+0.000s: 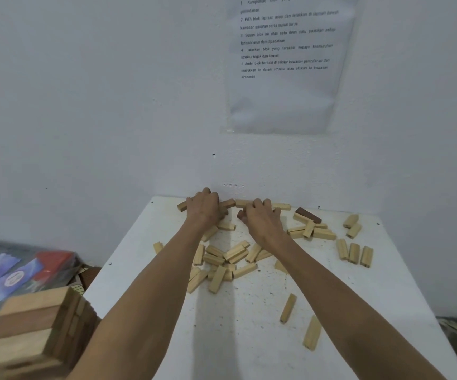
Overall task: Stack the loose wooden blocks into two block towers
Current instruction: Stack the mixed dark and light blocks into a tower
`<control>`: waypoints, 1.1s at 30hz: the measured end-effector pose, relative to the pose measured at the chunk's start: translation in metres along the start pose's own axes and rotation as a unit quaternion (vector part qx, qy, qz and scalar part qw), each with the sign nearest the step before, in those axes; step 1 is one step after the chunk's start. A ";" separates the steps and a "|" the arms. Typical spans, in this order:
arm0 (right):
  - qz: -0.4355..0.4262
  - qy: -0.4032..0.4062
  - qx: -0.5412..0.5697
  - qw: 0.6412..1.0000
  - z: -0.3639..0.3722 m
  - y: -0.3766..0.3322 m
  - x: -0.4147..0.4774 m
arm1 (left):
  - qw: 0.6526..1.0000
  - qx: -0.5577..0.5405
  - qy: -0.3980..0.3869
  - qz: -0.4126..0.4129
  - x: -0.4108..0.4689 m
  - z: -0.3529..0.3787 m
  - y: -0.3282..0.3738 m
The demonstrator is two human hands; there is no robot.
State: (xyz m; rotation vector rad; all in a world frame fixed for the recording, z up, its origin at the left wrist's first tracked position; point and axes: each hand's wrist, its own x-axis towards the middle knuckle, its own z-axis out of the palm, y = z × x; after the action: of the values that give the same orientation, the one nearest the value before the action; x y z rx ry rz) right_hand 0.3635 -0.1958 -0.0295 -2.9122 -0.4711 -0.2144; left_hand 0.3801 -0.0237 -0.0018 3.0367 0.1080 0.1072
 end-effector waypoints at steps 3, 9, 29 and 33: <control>0.020 -0.002 0.040 0.999 -0.012 -0.001 -0.008 | 1.000 0.012 -0.018 0.003 -0.001 -0.007 0.006; 0.016 0.040 0.102 0.994 -0.042 -0.002 -0.028 | 0.999 0.013 0.039 0.008 -0.016 -0.022 0.019; 0.061 -0.005 0.191 0.980 -0.067 -0.048 -0.253 | 0.952 -0.296 -0.016 -0.074 -0.279 -0.016 0.037; 0.056 -0.028 0.198 0.978 -0.053 -0.056 -0.286 | 0.957 -0.280 -0.031 -0.064 -0.313 -0.011 0.034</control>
State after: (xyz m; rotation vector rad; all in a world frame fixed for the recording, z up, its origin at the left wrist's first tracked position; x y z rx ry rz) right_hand 0.0704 -0.2397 -0.0178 -2.5473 -0.3129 -0.0165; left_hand 0.0705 -0.0792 -0.0087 2.4559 0.2268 0.0240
